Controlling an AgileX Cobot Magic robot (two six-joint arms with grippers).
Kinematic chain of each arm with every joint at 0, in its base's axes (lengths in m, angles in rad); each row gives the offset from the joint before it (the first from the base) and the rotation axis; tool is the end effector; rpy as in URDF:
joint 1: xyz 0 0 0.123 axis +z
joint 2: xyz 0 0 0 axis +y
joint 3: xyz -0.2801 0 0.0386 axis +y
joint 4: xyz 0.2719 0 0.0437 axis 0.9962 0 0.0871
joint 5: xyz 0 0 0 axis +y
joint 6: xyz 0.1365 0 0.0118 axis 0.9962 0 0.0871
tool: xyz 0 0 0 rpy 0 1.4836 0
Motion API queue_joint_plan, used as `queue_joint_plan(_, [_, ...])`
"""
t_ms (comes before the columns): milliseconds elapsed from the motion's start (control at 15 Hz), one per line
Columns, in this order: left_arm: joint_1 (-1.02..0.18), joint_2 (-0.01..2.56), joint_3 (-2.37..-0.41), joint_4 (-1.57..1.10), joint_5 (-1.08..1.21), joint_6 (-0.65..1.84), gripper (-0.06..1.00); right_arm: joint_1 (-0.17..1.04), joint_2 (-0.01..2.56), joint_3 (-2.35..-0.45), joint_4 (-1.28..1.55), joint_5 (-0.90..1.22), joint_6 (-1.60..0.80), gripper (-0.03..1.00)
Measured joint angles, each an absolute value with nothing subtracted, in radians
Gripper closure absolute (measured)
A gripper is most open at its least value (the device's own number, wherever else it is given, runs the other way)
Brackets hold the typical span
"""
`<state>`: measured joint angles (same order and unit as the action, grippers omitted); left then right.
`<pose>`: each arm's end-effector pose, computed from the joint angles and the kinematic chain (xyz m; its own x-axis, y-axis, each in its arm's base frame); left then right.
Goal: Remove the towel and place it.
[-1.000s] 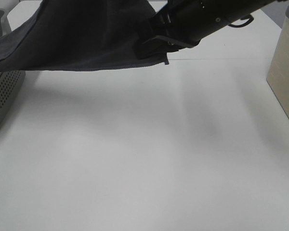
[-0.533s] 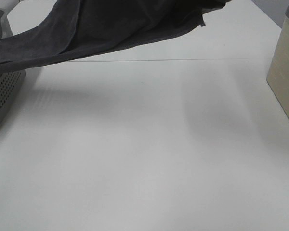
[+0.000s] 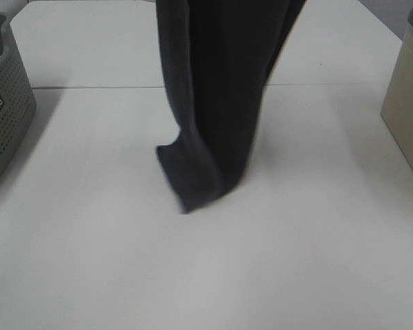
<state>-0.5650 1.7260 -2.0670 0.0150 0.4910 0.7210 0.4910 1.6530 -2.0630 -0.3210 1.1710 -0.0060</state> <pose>0.3889 -0.2454 0.5172 0.3154 0.5933 -0.7406 0.4285 0.6073 0.6690 0.3692 0.1522 0.4675 -0.4988 -0.4124 -0.7623 -0.3177 0.9053 -0.2819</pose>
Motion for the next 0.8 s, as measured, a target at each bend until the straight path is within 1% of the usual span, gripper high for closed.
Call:
queue_joint_plan(200, [-0.538, 1.774, -2.067, 0.03, 0.334, 0.721, 0.94, 0.491, 1.708, -2.136, -0.452, 1.081, -0.012, 0.96])
queue_joint_plan(400, [-0.481, 1.836, -2.067, 0.034, 0.114, 0.716, 0.94, 0.491, 1.719, -2.143, -0.553, 0.887, 0.024, 0.96])
queue_joint_plan(667, [-0.446, 1.911, -2.067, 0.034, -0.123, 0.702, 0.94, 0.491, 1.748, -2.149, -0.691, 0.612, 0.12, 0.96])
queue_joint_plan(800, [-0.41, 1.941, -2.067, 0.035, -0.22, 0.681, 0.94, 0.491, 1.783, -2.149, -0.767, 0.548, 0.185, 0.96])
